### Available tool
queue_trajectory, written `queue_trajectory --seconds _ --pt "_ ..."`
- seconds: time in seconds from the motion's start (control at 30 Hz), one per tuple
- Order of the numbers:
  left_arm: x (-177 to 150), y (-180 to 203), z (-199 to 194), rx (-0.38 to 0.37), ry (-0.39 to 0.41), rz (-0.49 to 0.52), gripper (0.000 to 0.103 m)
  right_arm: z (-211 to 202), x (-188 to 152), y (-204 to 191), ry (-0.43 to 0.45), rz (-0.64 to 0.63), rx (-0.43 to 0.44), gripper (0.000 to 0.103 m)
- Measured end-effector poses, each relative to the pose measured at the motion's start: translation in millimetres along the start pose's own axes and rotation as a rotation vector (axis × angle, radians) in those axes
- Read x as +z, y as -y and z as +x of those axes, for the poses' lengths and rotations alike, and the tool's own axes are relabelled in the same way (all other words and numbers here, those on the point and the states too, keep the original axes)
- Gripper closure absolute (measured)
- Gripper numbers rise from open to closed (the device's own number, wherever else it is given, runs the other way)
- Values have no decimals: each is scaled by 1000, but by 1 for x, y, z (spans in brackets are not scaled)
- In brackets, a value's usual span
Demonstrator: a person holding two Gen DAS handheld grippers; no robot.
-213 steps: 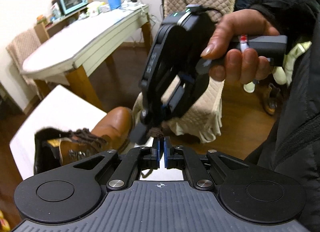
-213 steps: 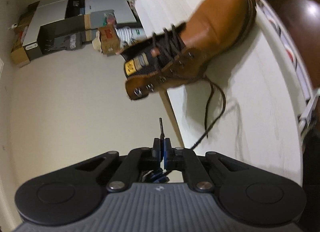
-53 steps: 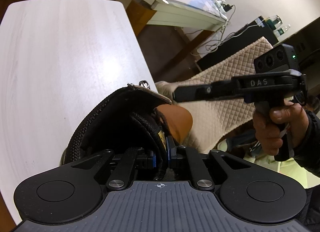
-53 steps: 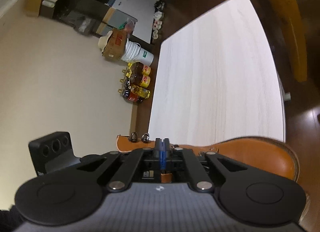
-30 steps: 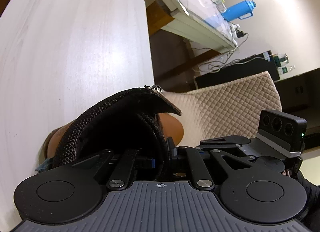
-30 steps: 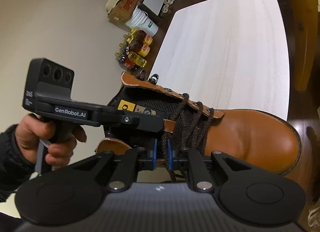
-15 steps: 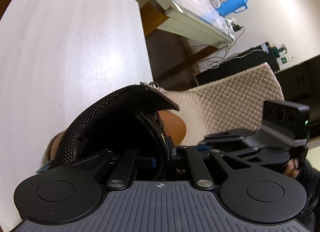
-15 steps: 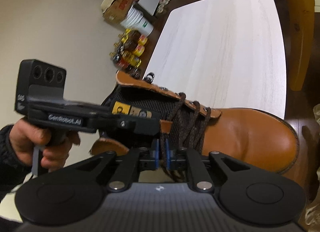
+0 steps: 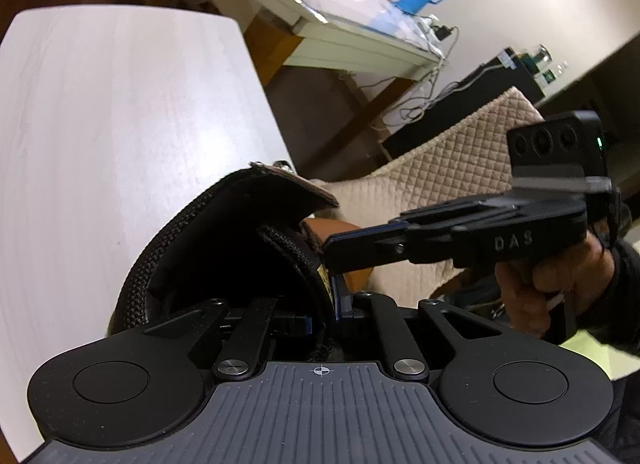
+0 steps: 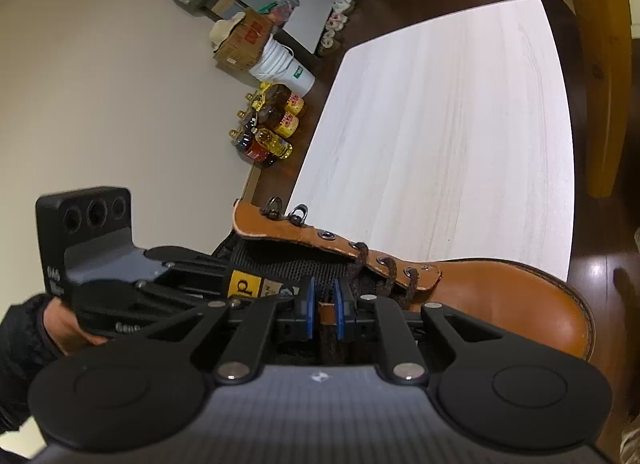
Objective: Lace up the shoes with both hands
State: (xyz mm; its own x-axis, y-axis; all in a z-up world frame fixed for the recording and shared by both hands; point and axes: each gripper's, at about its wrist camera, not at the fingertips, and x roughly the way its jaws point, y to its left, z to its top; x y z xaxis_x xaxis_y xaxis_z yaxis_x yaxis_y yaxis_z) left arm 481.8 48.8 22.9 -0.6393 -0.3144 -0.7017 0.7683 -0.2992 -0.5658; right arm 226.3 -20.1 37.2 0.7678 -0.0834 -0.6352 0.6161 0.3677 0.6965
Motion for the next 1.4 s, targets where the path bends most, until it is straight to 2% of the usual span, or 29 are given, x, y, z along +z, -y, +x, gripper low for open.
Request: queue_trajectory --seconds 0.2,0.27,0.33,0.57,0.6,0.67,0.77,1.03,1.1,1.27,1.4 --pt "-3 2 -2 9 -1 26 93 12 4 7 -38 76 7 91" --pt "-4 3 -2 9 1 26 93 16 4 15 -56 140 18 100" --pt "-5 2 -2 2 10 19 93 17 4 18 -51 157 17 101" --pt "-4 -1 -3 0 13 3 93 -13 11 16 97 148 13 101" --pt "-5 -1 -4 0 12 -5 93 -14 11 18 103 159 16 98" --pt "-5 -3 -4 1 11 -21 93 -15 7 26 106 193 15 84" --pt "-5 -3 -3 2 12 -31 93 -12 1 33 94 219 -12 84" --pt "-3 -1 -2 10 8 -15 92 9 -5 26 70 178 -4 84" --pt "-2 -2 -2 16 -1 -23 92 15 -4 24 73 154 -12 99" --pt "1 1 -3 66 -40 -47 88 18 -5 11 14 90 -6 100" --pt "0 6 -2 93 -55 -21 84 26 3 12 -50 109 -5 100"
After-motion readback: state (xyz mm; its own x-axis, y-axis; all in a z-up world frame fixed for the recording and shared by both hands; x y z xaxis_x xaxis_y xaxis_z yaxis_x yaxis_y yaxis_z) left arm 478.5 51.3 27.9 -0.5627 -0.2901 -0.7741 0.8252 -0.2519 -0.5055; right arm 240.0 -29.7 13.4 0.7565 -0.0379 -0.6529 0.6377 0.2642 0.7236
